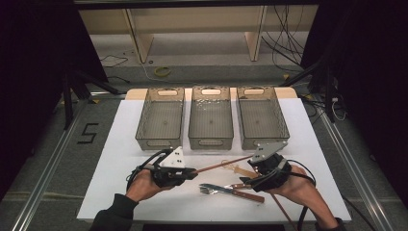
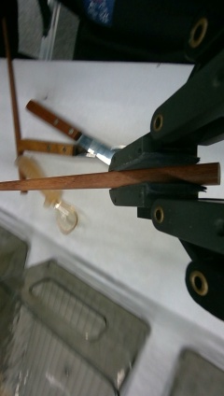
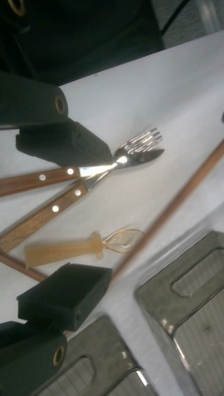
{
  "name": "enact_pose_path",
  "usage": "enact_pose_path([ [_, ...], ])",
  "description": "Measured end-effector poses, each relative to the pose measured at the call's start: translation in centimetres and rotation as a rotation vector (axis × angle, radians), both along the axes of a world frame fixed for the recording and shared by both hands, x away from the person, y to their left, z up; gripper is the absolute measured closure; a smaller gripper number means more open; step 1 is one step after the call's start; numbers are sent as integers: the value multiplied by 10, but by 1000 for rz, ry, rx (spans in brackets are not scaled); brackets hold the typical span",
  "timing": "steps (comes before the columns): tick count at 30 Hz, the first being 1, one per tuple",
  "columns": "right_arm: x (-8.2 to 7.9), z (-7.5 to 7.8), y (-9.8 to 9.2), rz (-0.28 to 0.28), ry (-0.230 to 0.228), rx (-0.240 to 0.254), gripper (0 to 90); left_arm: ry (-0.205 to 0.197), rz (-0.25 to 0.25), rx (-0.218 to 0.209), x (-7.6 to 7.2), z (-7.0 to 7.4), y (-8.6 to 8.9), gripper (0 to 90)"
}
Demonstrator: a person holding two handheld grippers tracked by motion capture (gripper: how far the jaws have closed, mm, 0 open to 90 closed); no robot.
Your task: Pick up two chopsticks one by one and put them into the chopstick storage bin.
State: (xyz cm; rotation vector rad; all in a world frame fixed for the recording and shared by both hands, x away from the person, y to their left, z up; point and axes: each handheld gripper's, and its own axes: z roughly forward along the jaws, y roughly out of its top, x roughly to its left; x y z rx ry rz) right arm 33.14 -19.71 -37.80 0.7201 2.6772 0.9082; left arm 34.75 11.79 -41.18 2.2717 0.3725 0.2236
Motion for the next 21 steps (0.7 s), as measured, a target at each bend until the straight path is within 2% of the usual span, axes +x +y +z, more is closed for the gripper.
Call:
enact_pose_path([
  [1, 0, 0, 0, 0, 0, 0, 392, -4, 20, -14, 1, 2, 2, 821],
  [3, 1, -5, -10, -41, 5, 19, 388, -17, 59, -34, 3, 6, 7, 821],
  [5, 2, -6, -12, -47, 7, 18, 382, -15, 92, -60, 5, 10, 12, 821],
  [8, 2, -14, -22, -92, 32, 26, 352, -19, 153, -95, 9, 13, 20, 821],
  [14, 2, -19, -28, -133, 60, 25, 346, -30, 241, -119, 19, 18, 37, 821],
  [16, 2, -21, -30, -147, 65, 23, 329, -32, 285, -146, 24, 19, 47, 821],
  [21, 2, -25, -34, -165, 76, 20, 306, -37, 376, -178, 37, 20, 67, 821],
])
